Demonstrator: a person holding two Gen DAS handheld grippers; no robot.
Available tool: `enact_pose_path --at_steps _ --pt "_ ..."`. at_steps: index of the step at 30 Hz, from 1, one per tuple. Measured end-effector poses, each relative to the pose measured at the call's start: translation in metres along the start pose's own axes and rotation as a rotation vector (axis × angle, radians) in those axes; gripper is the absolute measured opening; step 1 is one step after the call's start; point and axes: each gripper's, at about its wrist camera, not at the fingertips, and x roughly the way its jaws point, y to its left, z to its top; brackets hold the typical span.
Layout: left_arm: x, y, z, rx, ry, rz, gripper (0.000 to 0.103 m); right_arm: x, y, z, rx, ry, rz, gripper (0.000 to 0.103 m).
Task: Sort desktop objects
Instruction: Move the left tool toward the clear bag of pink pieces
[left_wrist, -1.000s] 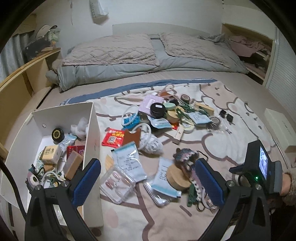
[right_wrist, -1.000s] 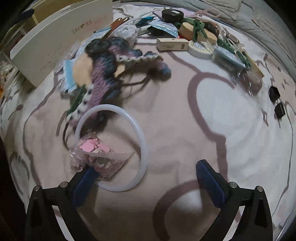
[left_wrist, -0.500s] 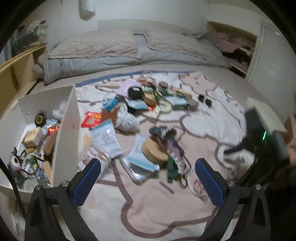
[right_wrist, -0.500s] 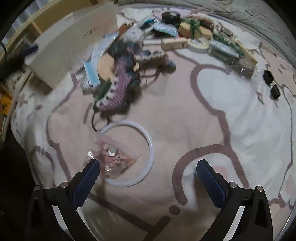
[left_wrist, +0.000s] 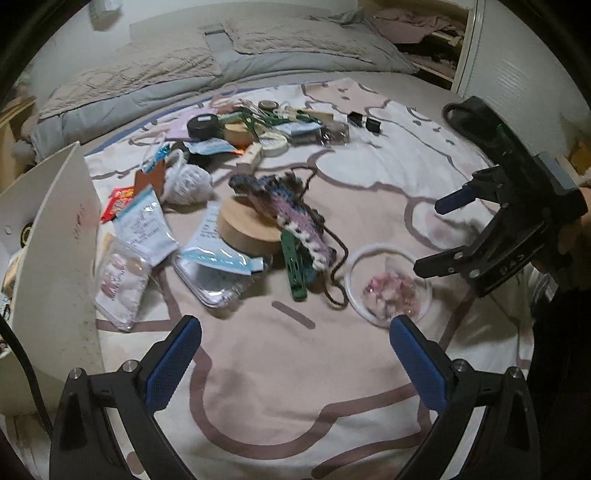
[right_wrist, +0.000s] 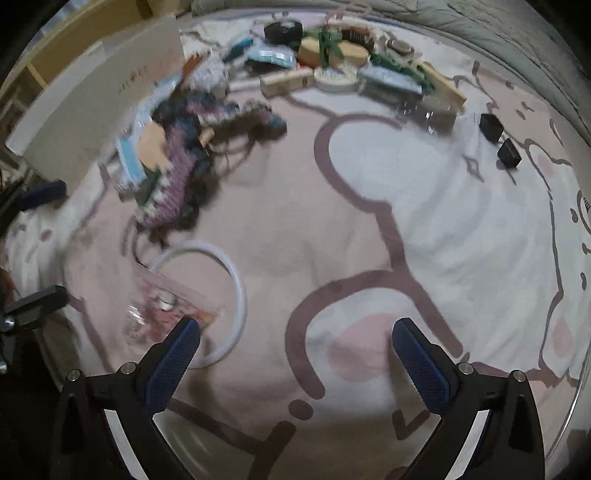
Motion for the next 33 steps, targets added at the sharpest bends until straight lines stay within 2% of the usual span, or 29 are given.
enact_pose_path --at_steps 3,6,18,25,33 --pt "0.008 0.000 -0.004 -0.004 0.019 -0.008 0.102 0.015 0.005 0.000 -0.029 0.026 -0.045 0.103" --pt "0.014 0.000 -0.007 -0.003 0.033 -0.006 0.102 0.021 0.009 0.003 -0.036 0.017 -0.054 0.103" --pt "0.013 0.008 -0.012 0.013 0.020 0.020 0.102 0.013 0.037 0.022 -0.109 -0.011 0.029 0.103" --pt "0.001 0.012 -0.019 0.030 0.008 -0.004 0.102 0.016 0.063 0.027 -0.177 -0.006 0.022 0.103" --pt "0.004 0.011 -0.024 0.036 0.020 0.008 0.102 0.021 0.087 0.023 -0.268 -0.005 0.013 0.103"
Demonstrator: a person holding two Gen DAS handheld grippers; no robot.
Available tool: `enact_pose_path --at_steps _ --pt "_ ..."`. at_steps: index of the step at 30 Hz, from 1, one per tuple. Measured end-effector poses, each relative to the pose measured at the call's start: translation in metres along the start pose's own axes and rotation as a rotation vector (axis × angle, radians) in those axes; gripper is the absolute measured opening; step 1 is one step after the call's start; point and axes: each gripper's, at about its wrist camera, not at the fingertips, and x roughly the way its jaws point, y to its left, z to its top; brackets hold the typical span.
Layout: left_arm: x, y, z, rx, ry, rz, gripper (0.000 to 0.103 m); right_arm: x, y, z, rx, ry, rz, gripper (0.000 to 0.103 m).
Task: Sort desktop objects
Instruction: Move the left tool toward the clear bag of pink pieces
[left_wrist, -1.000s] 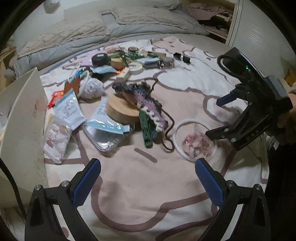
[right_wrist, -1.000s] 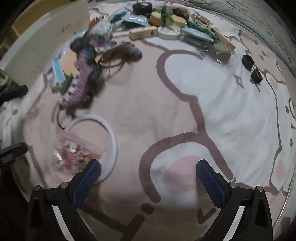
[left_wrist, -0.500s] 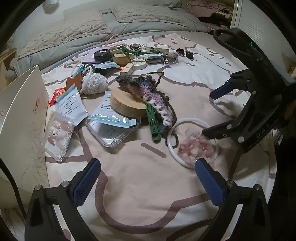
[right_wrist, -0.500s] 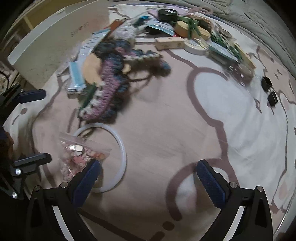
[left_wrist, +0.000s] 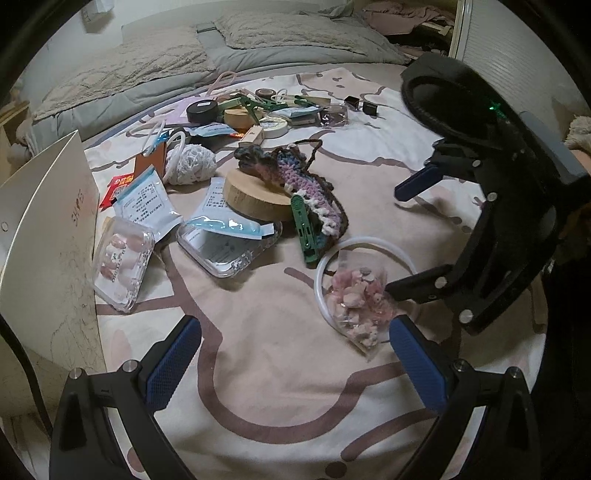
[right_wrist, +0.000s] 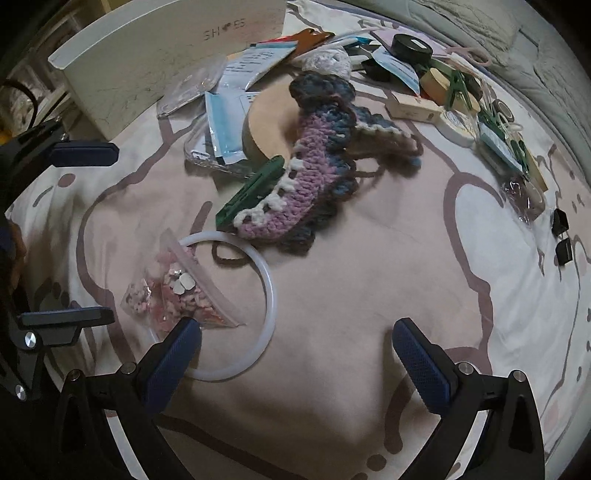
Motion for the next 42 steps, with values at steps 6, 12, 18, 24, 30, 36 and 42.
enact_pose_path --at_steps 6,12,18,24,30,36,42 --pt "0.015 0.006 0.000 -0.013 0.047 0.035 0.102 0.003 -0.005 -0.007 0.028 0.013 0.002 0.103" --pt "0.027 0.008 -0.001 0.002 0.097 0.058 0.103 0.004 -0.010 -0.013 0.043 0.022 0.003 0.103" --pt "0.034 0.010 -0.002 -0.002 0.120 0.067 0.103 0.003 -0.012 -0.015 0.026 0.030 -0.056 0.103" --pt "0.036 0.011 -0.002 0.000 0.124 0.071 0.103 0.002 -0.019 -0.020 0.017 0.048 -0.135 0.103" --pt "0.036 0.011 -0.002 0.001 0.127 0.074 0.103 0.003 -0.044 -0.028 0.074 0.070 -0.193 0.103" --pt "0.026 0.012 0.003 -0.019 0.107 0.063 0.103 -0.016 -0.062 -0.030 0.104 0.037 -0.196 0.103" --pt "0.012 0.009 0.011 -0.018 0.045 0.025 0.102 -0.041 -0.046 -0.021 0.072 -0.086 0.057 0.103"
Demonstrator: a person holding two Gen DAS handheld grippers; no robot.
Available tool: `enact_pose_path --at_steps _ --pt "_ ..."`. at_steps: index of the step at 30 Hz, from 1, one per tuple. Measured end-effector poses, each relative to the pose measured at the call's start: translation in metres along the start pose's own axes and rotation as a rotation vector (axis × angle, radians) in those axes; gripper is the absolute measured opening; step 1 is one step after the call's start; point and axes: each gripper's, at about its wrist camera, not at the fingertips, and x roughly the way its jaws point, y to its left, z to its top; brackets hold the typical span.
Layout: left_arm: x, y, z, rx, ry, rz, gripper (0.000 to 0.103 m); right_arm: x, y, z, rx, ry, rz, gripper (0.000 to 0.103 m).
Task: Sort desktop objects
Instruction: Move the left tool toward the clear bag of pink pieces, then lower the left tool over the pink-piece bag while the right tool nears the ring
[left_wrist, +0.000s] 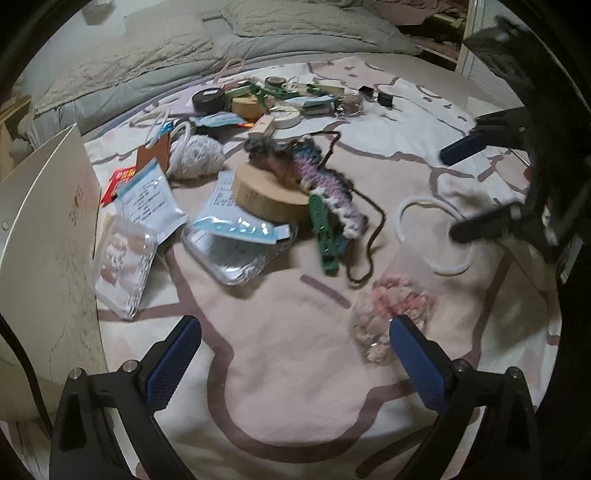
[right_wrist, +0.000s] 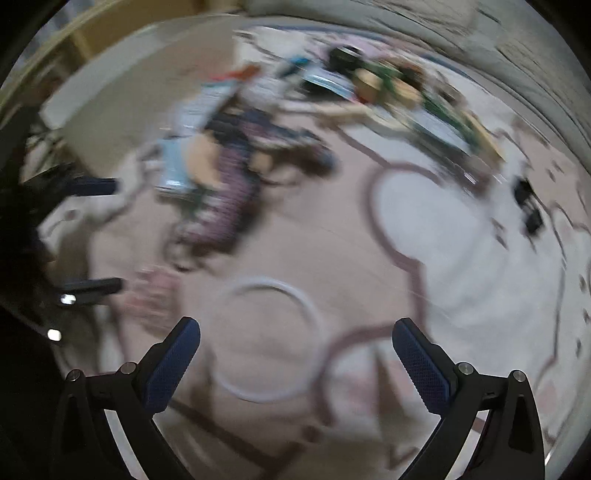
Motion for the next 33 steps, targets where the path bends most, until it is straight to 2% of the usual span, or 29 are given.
enact_pose_path --at_steps 3,6,10,14,18,23,25,29,30,33 --pt "0.006 -0.005 0.001 0.036 0.006 0.023 0.102 0.005 0.019 0.008 -0.083 -0.012 0.035 0.103" --pt "0.015 -0.006 0.001 0.071 0.021 0.081 0.102 0.022 0.024 0.012 -0.121 0.018 0.043 0.103" --pt "0.020 0.005 0.000 0.064 0.018 0.104 0.103 0.038 0.027 0.011 -0.107 0.044 0.013 0.103" --pt "0.025 0.016 0.000 0.028 0.040 0.144 0.102 0.049 0.018 0.019 -0.027 0.036 -0.048 0.103" --pt "0.023 0.024 -0.003 -0.023 0.037 0.129 0.102 0.053 0.009 0.024 0.010 0.025 -0.067 0.103" --pt "0.005 0.015 0.002 -0.028 -0.050 0.057 0.103 0.056 0.007 0.024 0.011 0.031 -0.076 0.103" --pt "0.003 0.007 0.005 -0.012 -0.061 0.035 0.102 0.057 0.006 0.023 0.017 0.035 -0.076 0.103" --pt "0.016 -0.008 0.007 0.047 -0.023 0.059 0.102 0.058 0.003 0.021 0.030 0.040 -0.074 0.103" --pt "0.022 -0.011 0.006 0.075 0.002 0.095 0.103 0.059 0.003 0.021 0.027 0.041 -0.075 0.103" --pt "0.027 -0.005 0.006 0.068 0.011 0.092 0.103 0.060 0.004 0.020 0.011 0.045 -0.087 0.103"
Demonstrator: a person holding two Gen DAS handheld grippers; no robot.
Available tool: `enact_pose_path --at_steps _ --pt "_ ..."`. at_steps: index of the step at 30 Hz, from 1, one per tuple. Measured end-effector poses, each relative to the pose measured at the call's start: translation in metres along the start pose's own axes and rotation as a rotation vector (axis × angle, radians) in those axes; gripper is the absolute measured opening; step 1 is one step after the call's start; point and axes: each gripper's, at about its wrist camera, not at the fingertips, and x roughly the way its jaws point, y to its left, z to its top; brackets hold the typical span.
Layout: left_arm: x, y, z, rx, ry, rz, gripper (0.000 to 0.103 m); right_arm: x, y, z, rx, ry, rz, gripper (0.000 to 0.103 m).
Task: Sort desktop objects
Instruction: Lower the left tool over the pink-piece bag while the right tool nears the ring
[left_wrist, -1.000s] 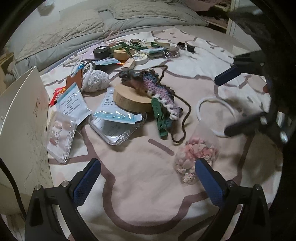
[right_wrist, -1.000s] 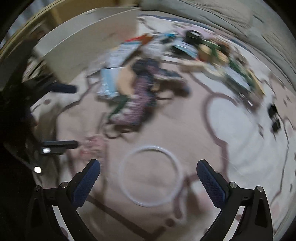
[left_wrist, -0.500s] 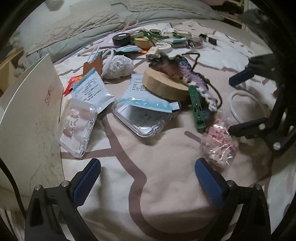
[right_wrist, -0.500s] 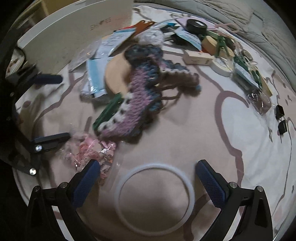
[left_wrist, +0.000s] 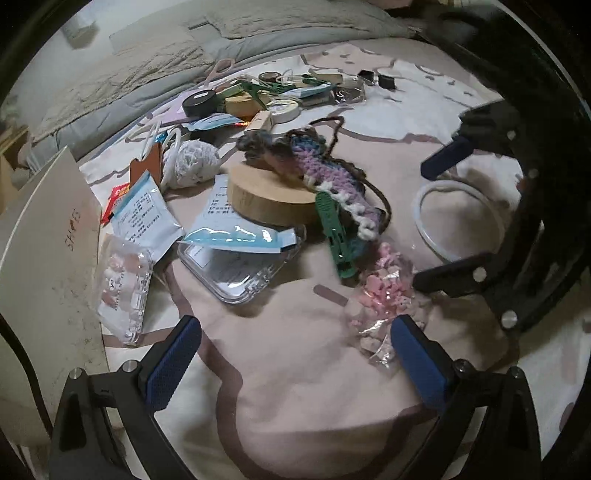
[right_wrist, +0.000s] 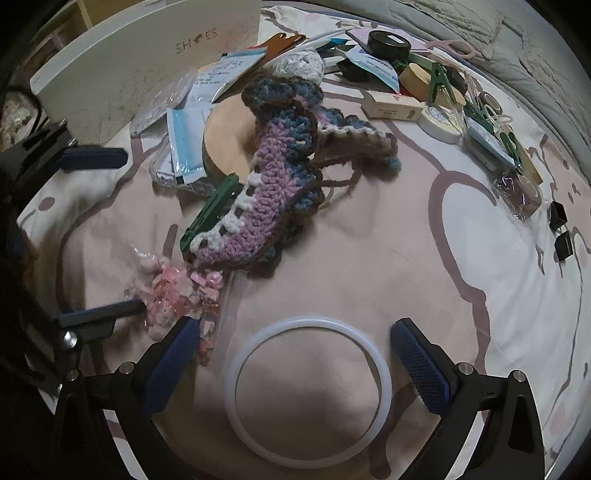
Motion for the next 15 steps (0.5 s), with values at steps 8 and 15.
enact_pose_path --at_steps 8,15 --pt "0.005 0.015 -0.007 -0.046 0.033 0.013 0.103 0.002 -0.006 -0.003 -0.015 -0.001 -0.003 0.103" --pt "-0.004 0.019 -0.007 -0.048 0.017 -0.005 0.102 0.004 -0.015 -0.006 -0.004 -0.002 -0.002 0.103"
